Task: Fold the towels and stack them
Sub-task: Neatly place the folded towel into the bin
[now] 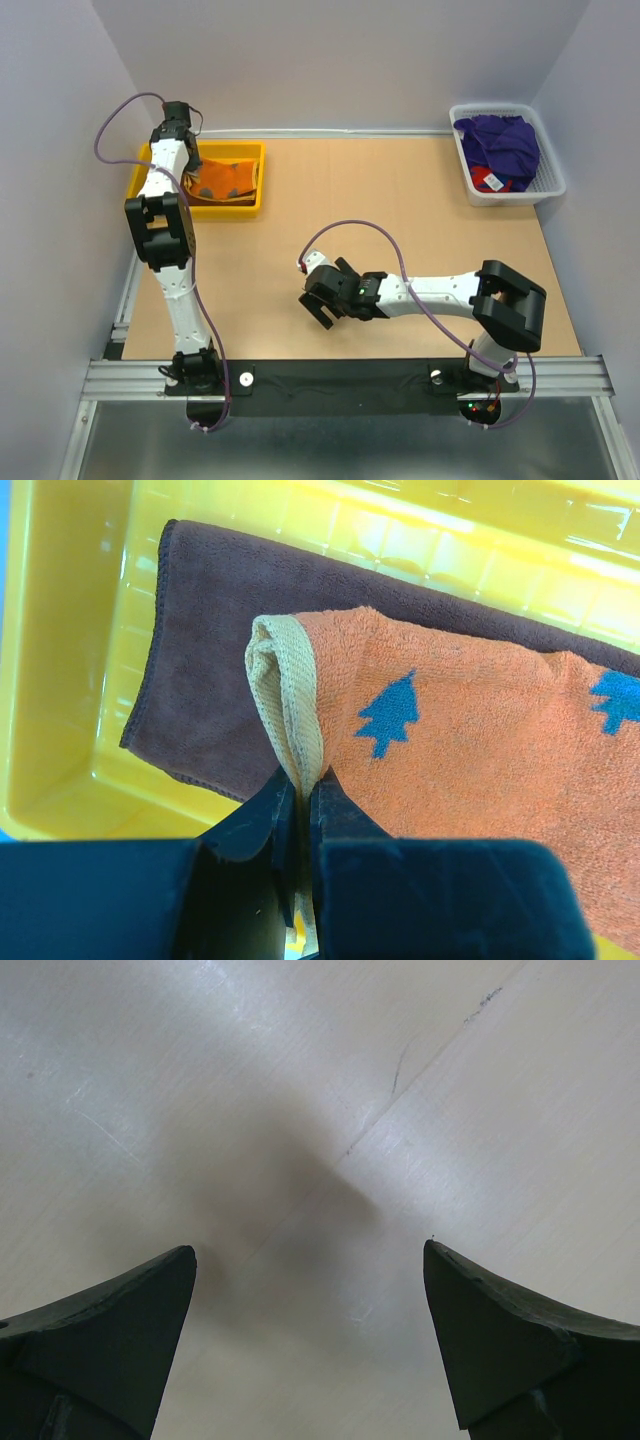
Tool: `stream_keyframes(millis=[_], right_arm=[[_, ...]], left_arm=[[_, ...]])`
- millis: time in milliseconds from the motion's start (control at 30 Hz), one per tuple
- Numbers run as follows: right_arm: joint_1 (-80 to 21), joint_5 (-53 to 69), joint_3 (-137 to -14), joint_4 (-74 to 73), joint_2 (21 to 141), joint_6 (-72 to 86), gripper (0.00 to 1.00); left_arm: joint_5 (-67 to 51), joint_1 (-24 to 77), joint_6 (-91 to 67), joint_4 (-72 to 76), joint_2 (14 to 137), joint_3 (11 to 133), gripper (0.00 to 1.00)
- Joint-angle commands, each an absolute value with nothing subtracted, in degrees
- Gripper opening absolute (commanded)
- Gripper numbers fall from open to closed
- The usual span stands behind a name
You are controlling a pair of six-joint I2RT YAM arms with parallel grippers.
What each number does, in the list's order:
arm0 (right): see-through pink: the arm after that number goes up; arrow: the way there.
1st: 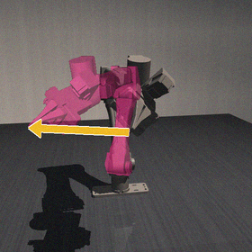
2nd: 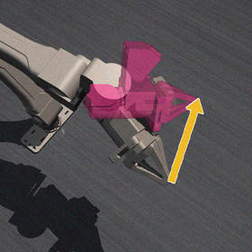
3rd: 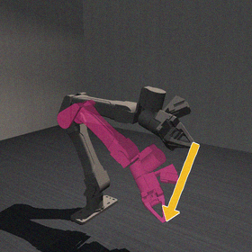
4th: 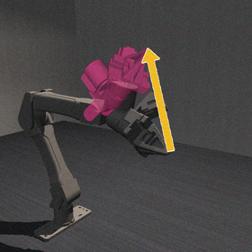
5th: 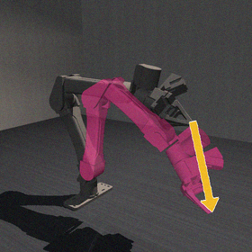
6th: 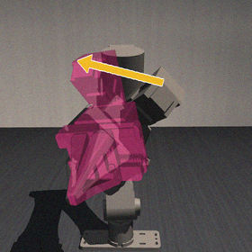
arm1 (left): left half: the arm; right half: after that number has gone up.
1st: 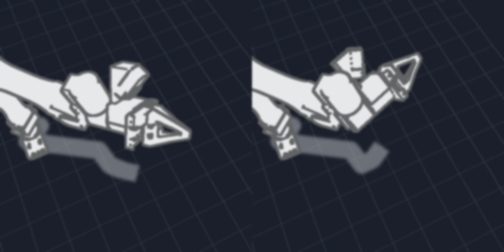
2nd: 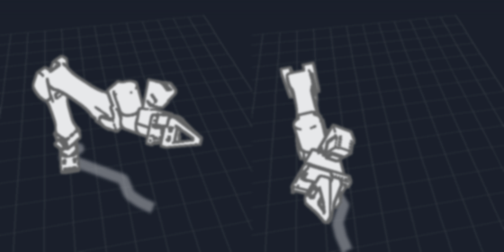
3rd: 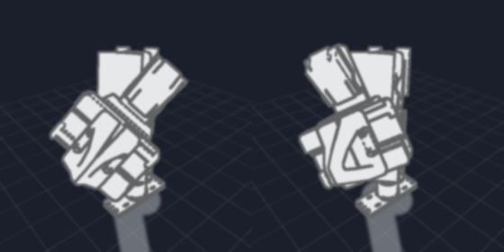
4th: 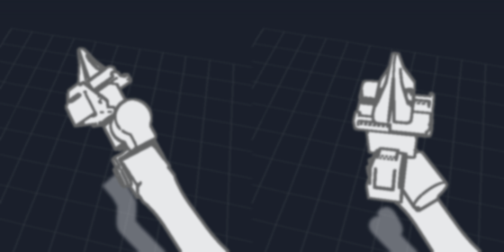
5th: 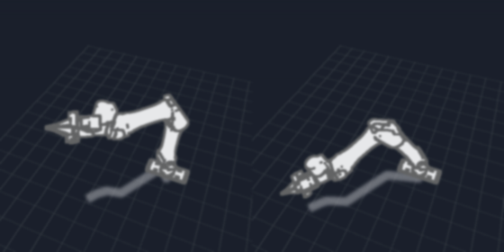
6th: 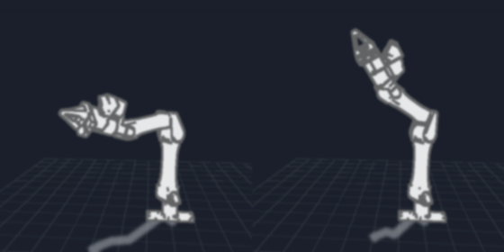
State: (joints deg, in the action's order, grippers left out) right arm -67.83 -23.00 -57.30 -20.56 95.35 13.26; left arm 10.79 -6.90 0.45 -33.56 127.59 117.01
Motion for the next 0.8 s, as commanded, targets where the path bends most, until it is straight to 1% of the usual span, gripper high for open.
stream_keyframes(millis=[0, 700, 767], right_arm=[[-67.5, -24.35, -60.64, -20.48, 95.54, 12.92, 1.0], [-67.5, -25.14, -60.73, -20.57, 95.36, 12.66, 1.0], [-67.5, -25.05, -60.64, -20.57, 95.54, 12.74, 1.0]], left_arm=[[11.87, -7.73, 1.14, -33.67, 125.33, 119.54, 0.0], [13.8, -8.09, 0.35, -34.72, 124.28, 119.53, 0.0], [13.19, -8.09, 0.88, -33.32, 124.45, 119.27, 0.03]])
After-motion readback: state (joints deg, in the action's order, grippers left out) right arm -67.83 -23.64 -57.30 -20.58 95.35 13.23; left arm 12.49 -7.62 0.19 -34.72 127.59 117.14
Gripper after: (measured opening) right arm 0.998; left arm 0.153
